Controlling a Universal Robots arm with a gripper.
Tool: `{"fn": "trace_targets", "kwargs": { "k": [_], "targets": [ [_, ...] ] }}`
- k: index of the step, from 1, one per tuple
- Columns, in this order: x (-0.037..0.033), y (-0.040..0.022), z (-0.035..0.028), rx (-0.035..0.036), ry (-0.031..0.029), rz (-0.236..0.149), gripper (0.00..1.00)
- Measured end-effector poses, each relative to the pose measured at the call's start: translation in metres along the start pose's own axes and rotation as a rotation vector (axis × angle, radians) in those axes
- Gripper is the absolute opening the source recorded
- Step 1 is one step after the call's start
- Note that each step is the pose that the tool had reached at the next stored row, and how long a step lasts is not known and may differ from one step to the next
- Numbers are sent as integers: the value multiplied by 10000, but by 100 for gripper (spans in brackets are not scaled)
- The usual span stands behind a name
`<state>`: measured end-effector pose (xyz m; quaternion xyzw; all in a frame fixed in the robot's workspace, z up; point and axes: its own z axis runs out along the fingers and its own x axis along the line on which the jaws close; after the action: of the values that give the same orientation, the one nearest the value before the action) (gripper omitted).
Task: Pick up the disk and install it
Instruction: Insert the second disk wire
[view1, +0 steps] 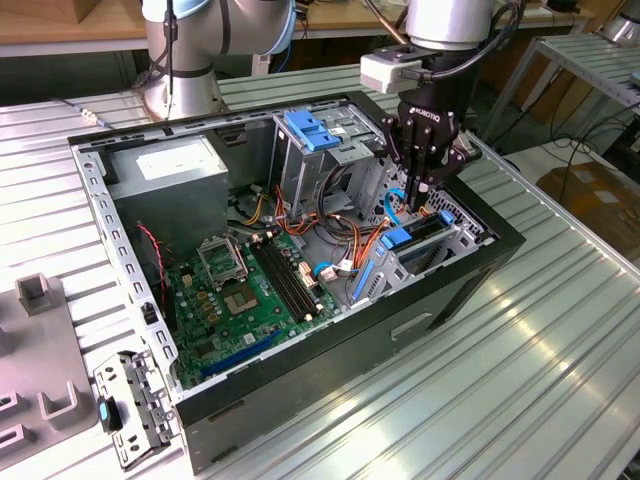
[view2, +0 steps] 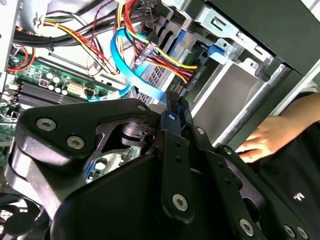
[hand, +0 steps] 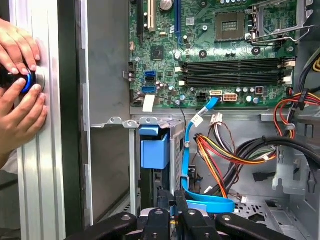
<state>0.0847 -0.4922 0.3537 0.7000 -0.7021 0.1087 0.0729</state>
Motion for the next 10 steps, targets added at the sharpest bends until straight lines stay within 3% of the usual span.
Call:
{"fn": "trace_targets", "kwargs": {
  "k": [2,4,6,7,8,10],
  "targets": [
    [31,0,13,22,-216,15,16],
    [61,1,27,63,-349,31,16],
    [76,28,40,447,-399,128,16],
    [78,43,42,544,-451,155,16],
    [95,62,52,636,-594,189,16],
    [118,89,65,700,-750,217,16]
  ]
}}
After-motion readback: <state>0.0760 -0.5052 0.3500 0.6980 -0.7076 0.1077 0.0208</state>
